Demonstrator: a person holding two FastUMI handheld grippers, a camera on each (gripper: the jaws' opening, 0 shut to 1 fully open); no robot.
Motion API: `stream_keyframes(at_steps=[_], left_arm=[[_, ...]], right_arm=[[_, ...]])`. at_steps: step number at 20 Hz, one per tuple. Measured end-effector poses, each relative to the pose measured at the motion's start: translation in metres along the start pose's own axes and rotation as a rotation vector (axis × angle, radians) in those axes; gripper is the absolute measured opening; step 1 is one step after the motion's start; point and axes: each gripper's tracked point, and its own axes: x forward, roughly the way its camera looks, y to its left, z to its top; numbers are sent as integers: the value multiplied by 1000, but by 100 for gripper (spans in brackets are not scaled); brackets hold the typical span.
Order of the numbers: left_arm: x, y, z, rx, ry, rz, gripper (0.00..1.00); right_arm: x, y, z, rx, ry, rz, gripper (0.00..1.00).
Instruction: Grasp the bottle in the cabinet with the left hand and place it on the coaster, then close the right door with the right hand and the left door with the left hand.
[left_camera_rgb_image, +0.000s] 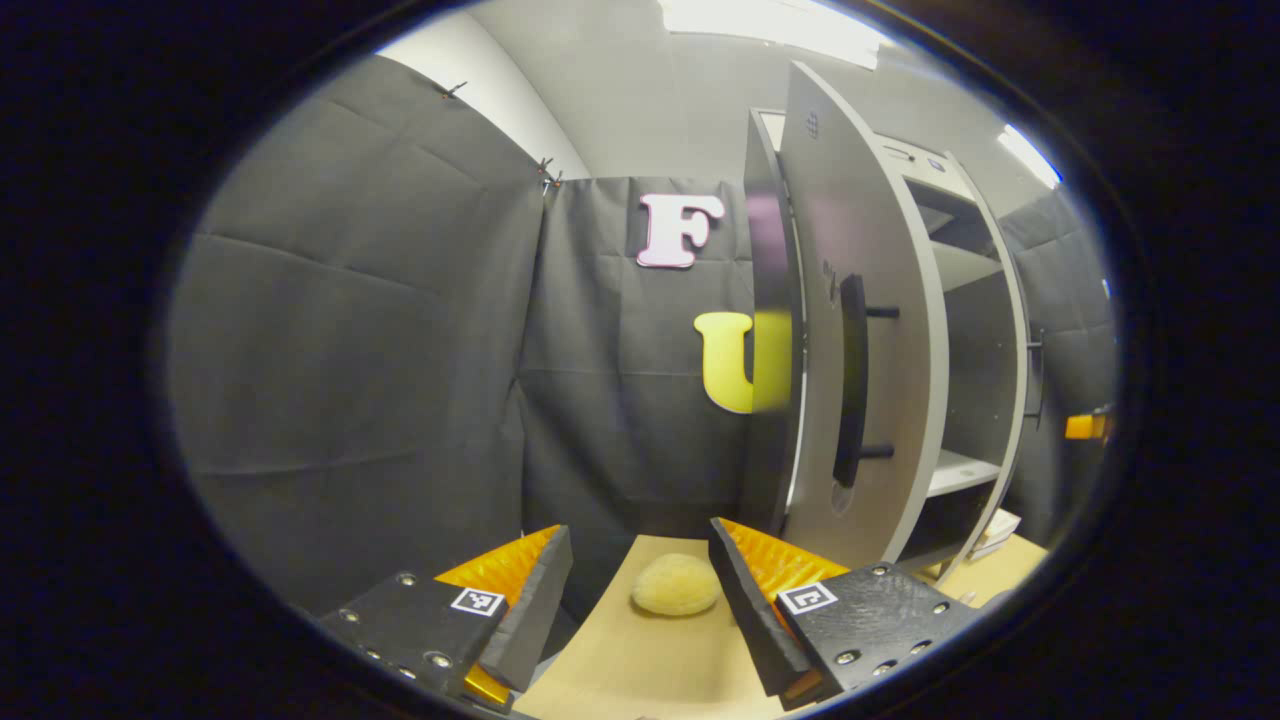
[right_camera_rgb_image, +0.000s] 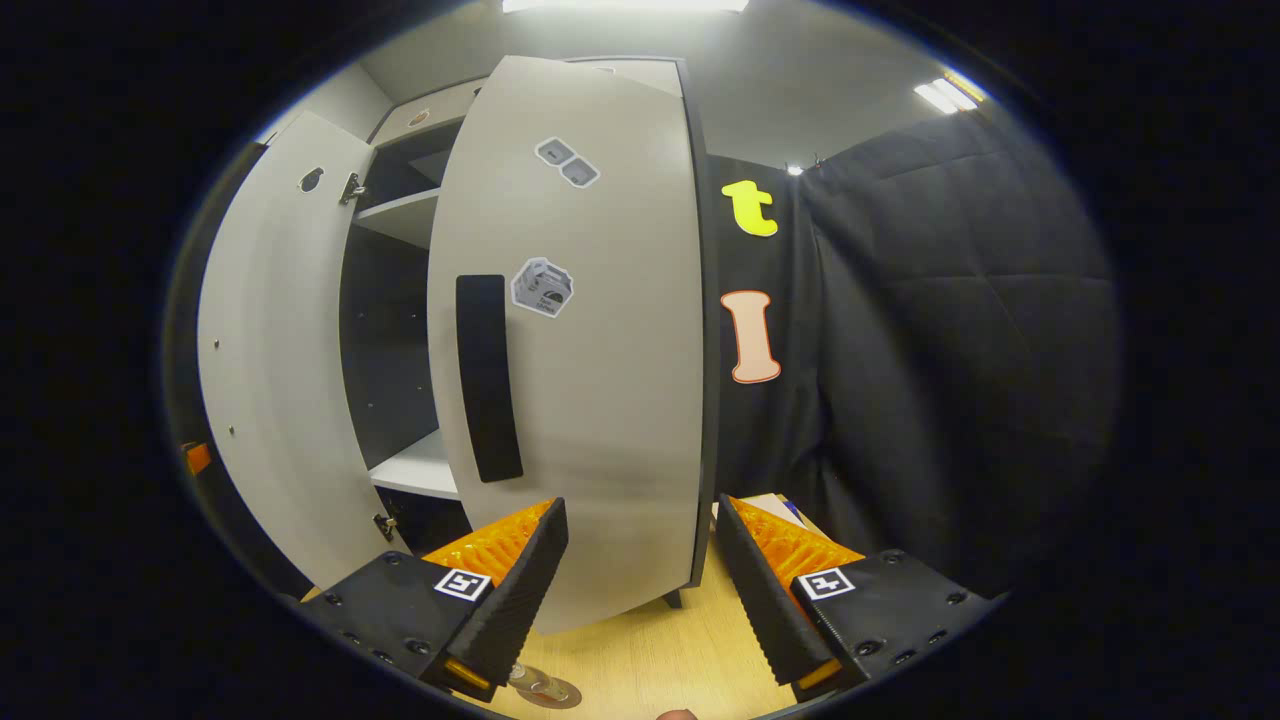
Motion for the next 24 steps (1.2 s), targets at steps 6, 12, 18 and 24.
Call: stream_keyframes(at_steps=[6,12,18,24], left_arm=[[30,-17,36,-36,4,-39,83],[47,-43,55,-10,4,-43,84],[53,-67,64,24,-30,-29,84],[47,-73,65,89,-53,-2,83]], right_arm=[[-9,-28,-18,22,25,-51,95],[-23,-62,-33,56,55,-97,95],[-32,-98,-37,61,69,-138,95],[-28,-122,-39,59,75,-143,95]])
